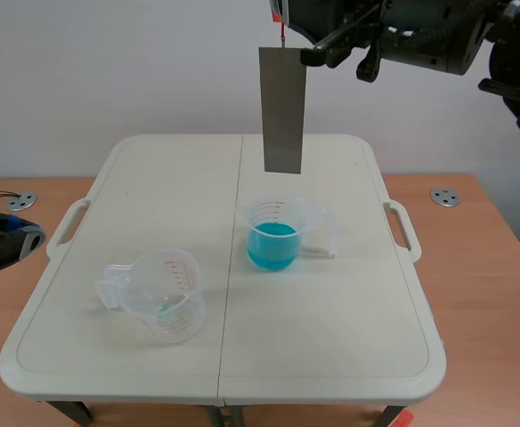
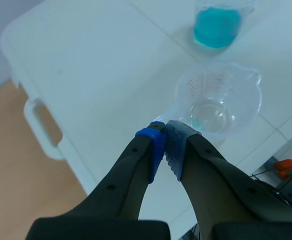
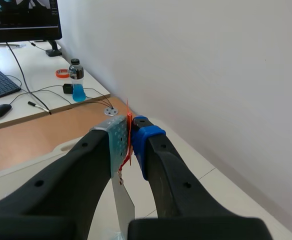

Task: Hold the metal plate by the orange handle, dip it into the blue solution, take it out and point at it, then put the plate back in the beaker on the left.
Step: 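Point at the plate with the left hand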

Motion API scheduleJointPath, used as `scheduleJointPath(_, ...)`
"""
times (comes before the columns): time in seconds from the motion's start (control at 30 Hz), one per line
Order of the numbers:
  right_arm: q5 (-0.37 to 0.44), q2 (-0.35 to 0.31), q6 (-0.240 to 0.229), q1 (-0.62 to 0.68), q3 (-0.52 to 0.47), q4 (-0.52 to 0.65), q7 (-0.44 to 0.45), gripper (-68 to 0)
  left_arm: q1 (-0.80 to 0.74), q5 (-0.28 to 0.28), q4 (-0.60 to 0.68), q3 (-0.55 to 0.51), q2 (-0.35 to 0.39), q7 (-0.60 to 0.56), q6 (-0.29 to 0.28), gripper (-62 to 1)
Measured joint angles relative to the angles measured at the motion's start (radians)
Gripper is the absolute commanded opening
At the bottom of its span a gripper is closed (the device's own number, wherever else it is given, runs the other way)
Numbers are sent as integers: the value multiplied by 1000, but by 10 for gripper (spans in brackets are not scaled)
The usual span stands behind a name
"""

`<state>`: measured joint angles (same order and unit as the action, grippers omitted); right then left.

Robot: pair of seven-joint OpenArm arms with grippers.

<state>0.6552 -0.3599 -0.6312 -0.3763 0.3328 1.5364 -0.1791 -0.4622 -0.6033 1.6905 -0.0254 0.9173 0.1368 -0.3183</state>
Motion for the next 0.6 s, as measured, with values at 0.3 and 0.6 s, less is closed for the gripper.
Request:
scheduleJointPath(0.3,0,0,-24,0,0,-39,17,-663,287,0,-34,274,-22,10,-19,-579)
scheduleJointPath(0.6,0,0,-29,0,0,-39,25,-663,533,42,-177,437,-167,59,-19,-580)
